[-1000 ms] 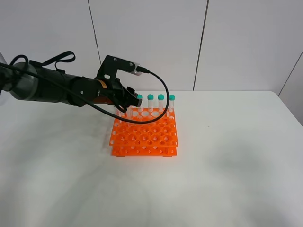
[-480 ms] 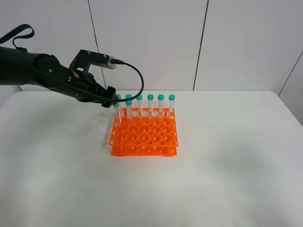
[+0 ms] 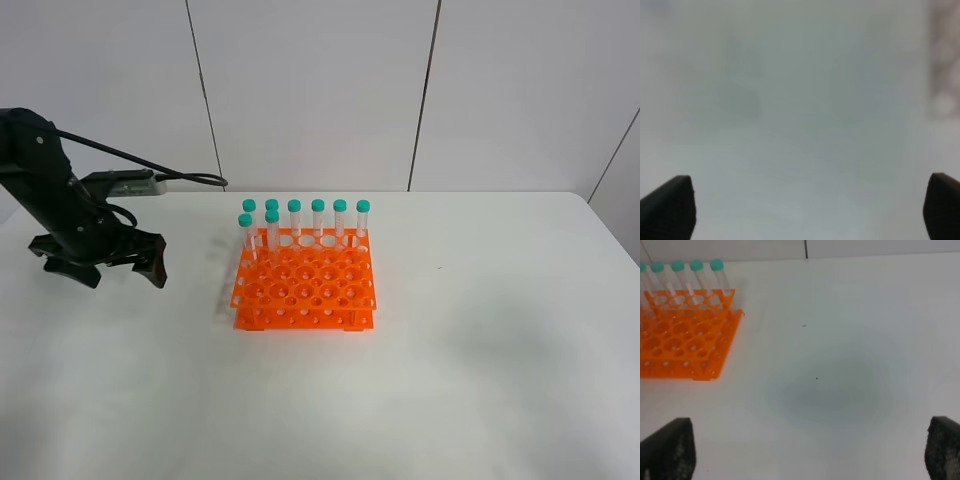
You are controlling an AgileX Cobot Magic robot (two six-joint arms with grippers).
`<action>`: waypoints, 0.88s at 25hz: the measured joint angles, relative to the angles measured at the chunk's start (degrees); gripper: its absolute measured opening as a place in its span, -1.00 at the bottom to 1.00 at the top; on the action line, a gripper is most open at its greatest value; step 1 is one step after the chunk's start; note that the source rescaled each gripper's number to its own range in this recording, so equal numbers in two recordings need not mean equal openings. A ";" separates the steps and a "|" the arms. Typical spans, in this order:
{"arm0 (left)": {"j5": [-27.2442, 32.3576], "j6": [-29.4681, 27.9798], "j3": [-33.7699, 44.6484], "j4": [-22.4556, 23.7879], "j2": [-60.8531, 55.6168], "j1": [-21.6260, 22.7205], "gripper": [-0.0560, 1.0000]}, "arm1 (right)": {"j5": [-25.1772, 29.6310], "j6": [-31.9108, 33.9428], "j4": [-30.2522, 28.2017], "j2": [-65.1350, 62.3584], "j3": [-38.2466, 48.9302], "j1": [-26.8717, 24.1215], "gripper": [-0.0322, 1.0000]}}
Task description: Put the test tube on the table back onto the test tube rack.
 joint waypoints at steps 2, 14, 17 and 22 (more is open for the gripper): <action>4.04 -0.72 0.00 0.00 0.06 2.11 1.00 | 0.00 0.00 0.00 0.00 0.00 0.00 1.00; 11.43 -1.26 13.51 0.99 -19.12 4.58 1.00 | 0.00 0.00 0.00 0.00 0.00 0.00 1.00; 11.37 -1.04 19.94 1.44 -28.92 4.58 1.00 | 0.00 0.00 0.00 0.00 0.00 0.00 1.00; 10.56 -0.15 30.53 1.55 -47.41 4.58 1.00 | 0.00 0.00 0.00 0.00 0.00 0.00 1.00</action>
